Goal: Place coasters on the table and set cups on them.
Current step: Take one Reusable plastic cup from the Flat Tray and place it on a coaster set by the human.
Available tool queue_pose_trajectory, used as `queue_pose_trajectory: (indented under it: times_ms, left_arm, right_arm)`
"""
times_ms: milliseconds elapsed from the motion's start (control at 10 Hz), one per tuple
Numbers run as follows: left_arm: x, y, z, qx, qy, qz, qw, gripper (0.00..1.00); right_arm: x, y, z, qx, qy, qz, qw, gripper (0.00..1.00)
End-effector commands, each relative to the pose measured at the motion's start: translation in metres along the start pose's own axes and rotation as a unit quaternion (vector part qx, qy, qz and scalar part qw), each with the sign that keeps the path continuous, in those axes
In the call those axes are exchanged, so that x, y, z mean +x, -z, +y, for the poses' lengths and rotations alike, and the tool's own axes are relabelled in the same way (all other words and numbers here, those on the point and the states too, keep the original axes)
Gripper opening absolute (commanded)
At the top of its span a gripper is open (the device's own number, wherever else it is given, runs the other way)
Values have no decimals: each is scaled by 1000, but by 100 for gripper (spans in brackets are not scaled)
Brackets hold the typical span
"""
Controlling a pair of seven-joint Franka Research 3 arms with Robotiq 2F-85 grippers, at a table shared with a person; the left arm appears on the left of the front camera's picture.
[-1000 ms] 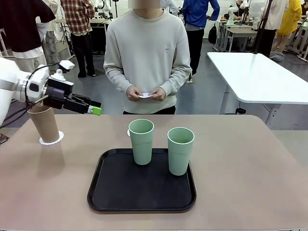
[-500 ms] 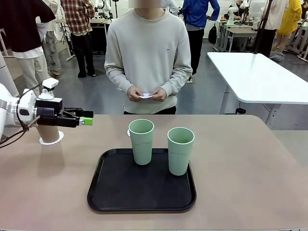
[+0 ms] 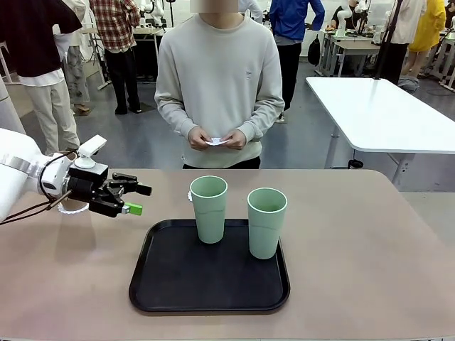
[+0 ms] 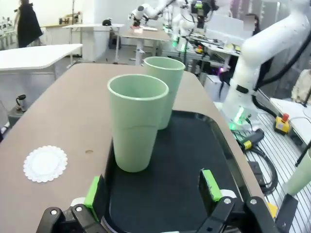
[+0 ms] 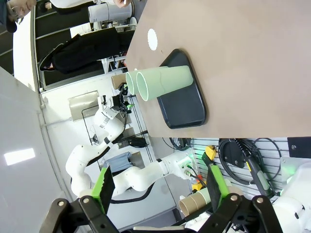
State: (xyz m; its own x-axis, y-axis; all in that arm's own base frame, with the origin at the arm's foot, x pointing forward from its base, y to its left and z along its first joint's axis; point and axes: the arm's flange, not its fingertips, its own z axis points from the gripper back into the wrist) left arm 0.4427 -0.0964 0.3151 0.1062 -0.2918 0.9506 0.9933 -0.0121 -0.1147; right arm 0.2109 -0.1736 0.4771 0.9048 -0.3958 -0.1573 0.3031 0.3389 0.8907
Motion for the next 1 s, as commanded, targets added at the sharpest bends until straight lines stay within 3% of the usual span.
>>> queue_pose_trajectory:
  times_ms: [0,100,500,700,900]
  left_arm:
    - [-1,-6,0,3,28,38,999,100]
    - [0,0,0,0,0,0,1000,100]
    - [-2,-1,1,-6,3,13,1000,100]
    - [-13,15,13,29,17,-9,999,100]
    - [-17,28,14,21,27,-23,999,100]
  right_arm:
    - [-1,0,-1,6,-4,1,1000,100]
    - [-1,0,-1,6,-4,1,1000,100]
    - [-1,0,-1,6,-4,1,1000,100]
    - [-1,0,-1,6,-4,1,1000,100]
    - [-1,0,-1,6,-4,1,1000,100]
